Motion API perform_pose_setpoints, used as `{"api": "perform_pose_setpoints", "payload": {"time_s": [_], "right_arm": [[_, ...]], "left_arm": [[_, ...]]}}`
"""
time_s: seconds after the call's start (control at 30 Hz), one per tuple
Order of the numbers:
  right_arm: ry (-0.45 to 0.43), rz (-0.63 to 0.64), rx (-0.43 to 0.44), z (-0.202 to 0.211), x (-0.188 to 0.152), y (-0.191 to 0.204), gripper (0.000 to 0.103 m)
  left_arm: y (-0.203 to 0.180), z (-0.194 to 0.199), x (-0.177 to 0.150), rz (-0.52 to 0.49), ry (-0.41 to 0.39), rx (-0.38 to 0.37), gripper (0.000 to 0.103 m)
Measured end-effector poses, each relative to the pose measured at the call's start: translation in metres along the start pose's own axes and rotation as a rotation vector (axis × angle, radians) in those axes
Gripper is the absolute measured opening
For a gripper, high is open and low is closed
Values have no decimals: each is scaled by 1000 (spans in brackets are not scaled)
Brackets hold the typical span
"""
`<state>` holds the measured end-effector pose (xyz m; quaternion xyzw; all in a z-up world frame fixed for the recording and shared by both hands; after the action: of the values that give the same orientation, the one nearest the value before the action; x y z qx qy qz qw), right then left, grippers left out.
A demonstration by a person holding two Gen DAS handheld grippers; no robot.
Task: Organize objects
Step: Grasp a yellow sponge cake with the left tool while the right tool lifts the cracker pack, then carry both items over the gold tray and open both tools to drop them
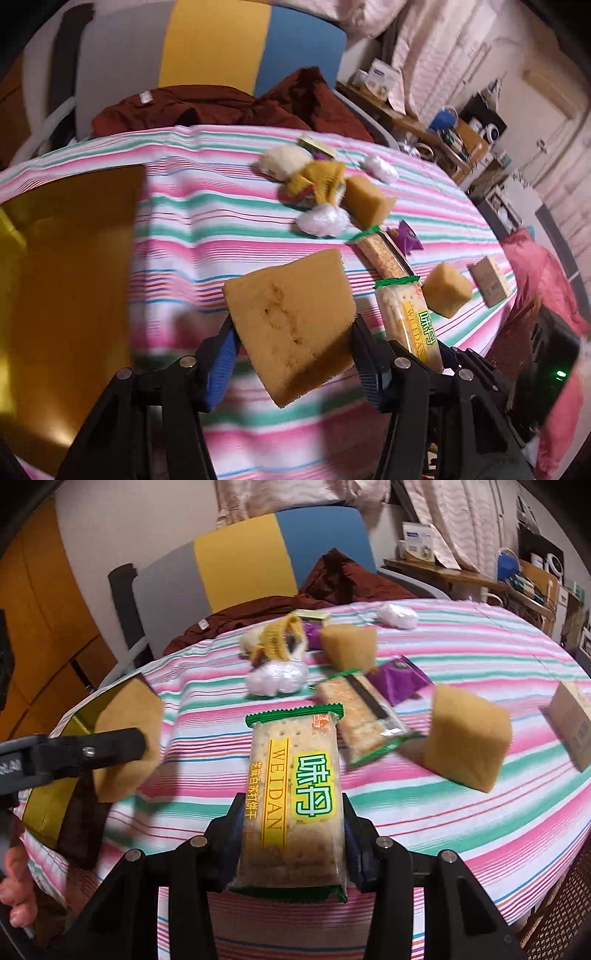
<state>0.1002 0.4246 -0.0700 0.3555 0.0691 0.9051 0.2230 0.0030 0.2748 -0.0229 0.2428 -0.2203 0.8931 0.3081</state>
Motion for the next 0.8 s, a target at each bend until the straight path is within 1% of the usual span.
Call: {"api": "perform_pose_setpoints", "payload": {"time_s": [0.17, 0.3, 0.47, 0.53, 0.63, 0.7, 0.8], "right_arm": [[-15, 58, 41, 5, 4, 30, 46], [-32, 89, 85, 12, 9, 56, 46], [-35, 134, 146, 16, 12, 88, 46], [-30, 156, 175, 17, 12, 104, 46], [-16, 186, 218, 16, 11, 127, 46], [-9, 213, 241, 16, 9, 144, 46], [3, 257, 279, 15, 6, 168, 46]], "left_arm": [[42, 35, -10, 51, -38, 53, 59], [83, 54, -21, 77, -55, 145, 59], [141, 67, -43, 159, -39, 238, 60], [156, 69, -51, 178, -30, 258, 60], [179, 74, -65, 180, -4, 309, 61], [196, 77, -72, 179, 15, 358, 61], [215, 83, -79, 192, 26, 395, 61]]}}
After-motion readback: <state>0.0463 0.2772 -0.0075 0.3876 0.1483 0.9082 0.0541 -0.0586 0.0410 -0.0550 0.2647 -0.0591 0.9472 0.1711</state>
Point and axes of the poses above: each gripper's, at about its wrist camera, not at the fingertips, and z roughly against the way its jaws point, y to its left, x to its top, the point moved 4 cm from there along -z, roughly the way its jaws point, and after that the axes turned 7 degrees about -z, right-handed, at the moved point
